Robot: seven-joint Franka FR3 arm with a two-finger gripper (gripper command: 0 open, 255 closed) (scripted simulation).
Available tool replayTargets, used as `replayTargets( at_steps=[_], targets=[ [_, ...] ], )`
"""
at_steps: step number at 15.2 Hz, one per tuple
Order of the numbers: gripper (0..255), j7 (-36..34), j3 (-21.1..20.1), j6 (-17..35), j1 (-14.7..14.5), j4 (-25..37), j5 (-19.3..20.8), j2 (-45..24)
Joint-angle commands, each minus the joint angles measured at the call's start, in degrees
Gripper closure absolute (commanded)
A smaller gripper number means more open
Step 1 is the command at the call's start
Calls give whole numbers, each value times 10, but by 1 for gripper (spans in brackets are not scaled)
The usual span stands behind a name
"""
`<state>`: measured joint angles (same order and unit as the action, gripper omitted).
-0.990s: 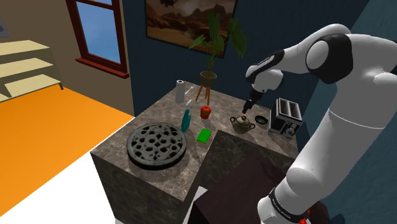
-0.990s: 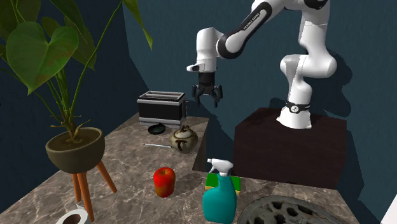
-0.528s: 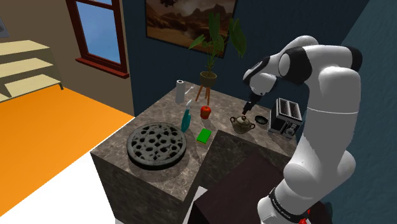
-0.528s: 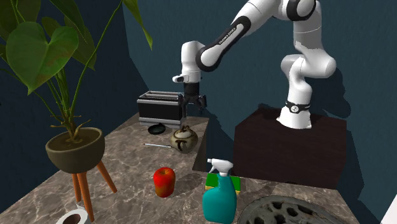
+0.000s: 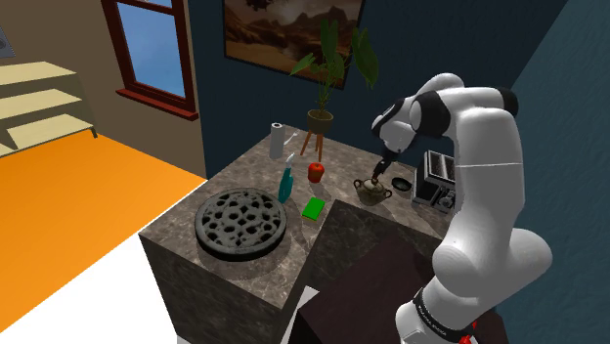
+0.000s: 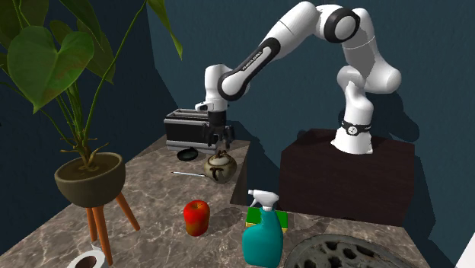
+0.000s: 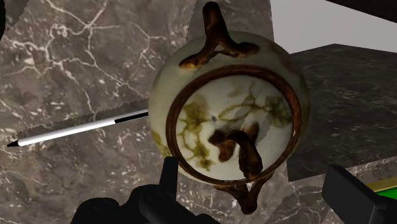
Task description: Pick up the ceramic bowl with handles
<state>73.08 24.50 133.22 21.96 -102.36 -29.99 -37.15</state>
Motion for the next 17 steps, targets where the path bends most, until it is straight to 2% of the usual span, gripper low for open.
replayTargets(
  at_steps=[1,6,7,17],
  targets=[
    [0,6,-5,9,4,2,-7,-12],
    [0,14,-14,25,11,6,-18,-32],
    [255,13,-14,24,11,7,-18,-33],
    [255,11,-12,21,9,5,-15,-26]
  ],
)
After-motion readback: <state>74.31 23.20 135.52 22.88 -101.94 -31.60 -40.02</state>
